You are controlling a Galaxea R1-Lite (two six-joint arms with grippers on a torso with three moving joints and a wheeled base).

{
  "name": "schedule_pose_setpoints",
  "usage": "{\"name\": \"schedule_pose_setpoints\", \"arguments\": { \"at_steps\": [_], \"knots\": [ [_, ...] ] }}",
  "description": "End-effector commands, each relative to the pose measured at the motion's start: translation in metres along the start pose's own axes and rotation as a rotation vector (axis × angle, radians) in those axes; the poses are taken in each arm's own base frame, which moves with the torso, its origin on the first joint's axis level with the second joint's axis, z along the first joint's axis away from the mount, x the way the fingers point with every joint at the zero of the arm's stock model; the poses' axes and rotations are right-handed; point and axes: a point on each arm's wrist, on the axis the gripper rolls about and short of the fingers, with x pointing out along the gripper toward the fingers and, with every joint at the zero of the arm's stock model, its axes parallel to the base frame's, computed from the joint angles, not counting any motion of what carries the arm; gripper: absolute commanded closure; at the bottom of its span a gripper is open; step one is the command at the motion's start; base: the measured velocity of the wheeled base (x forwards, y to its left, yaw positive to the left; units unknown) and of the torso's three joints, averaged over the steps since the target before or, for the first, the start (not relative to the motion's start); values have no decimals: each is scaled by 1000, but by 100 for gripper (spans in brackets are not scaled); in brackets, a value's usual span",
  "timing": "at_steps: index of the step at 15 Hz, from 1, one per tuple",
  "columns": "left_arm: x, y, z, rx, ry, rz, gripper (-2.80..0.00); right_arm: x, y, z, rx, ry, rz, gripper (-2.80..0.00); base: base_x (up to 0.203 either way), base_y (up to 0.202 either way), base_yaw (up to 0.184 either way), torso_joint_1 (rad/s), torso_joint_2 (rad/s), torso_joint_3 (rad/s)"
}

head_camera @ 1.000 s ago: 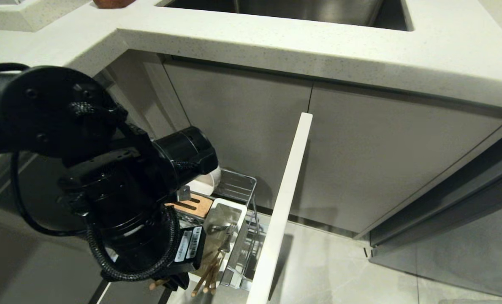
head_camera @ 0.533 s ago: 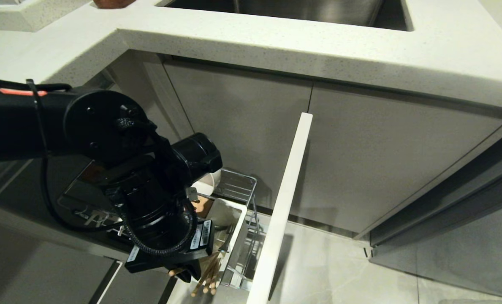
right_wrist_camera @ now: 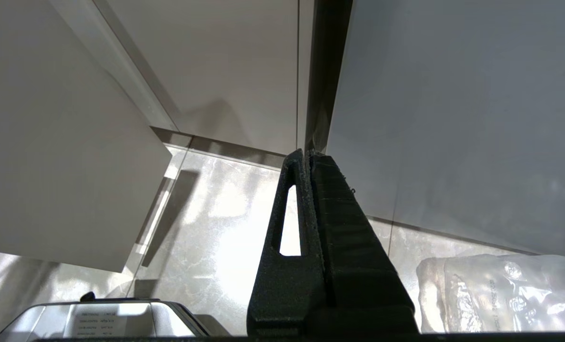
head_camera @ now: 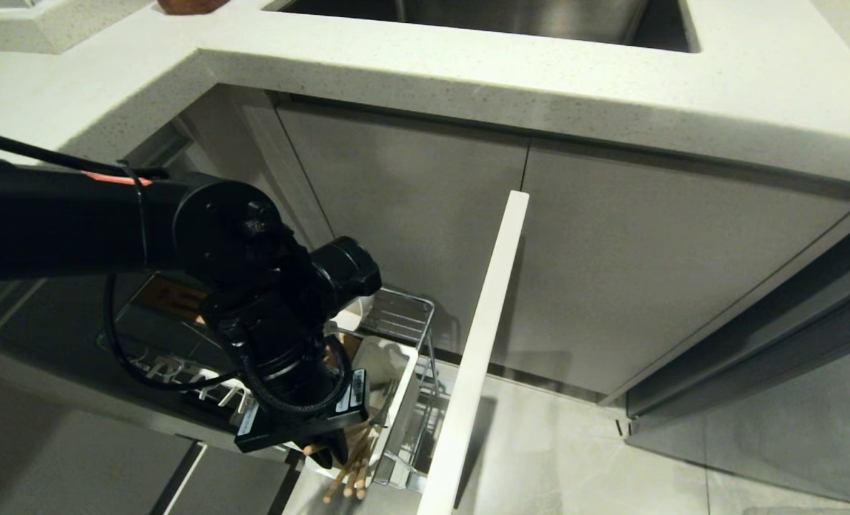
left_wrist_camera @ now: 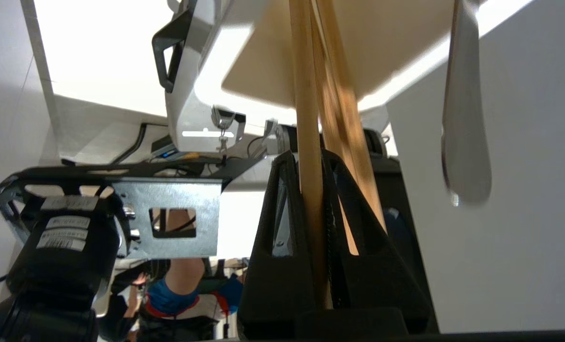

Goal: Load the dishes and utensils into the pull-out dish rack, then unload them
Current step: Pick up the chopsticks and place it in the cupboard

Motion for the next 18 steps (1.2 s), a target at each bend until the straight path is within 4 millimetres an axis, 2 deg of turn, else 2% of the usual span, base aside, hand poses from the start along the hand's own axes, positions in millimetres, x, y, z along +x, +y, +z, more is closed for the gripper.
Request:
{"name": "schedule_pose_setpoints", "arguments": {
  "at_steps": [1, 7, 8, 13, 18],
  "knots": [
    [4, 1, 4, -18, 8, 8, 0, 0, 0, -1, 0, 2, 0, 0, 0, 0, 0, 0, 0, 0],
    [4, 2, 8, -29, 3, 2, 0, 0, 0, -1, 0, 3, 1, 0, 0, 0, 0, 0, 0, 0],
    [3, 3, 8, -28, 0, -1, -280, 0, 0, 0, 0, 3, 0, 0, 0, 0, 0, 0, 0, 0],
    [-11, 5, 2, -26, -31, -31, -280, 0, 0, 0, 0, 1, 1, 0, 0, 0, 0, 0, 0, 0],
    [-45, 16, -15, -18, -125, -99, -280, 0, 0, -1, 0, 3, 0, 0, 0, 0, 0, 0, 0, 0]
  ]
}}
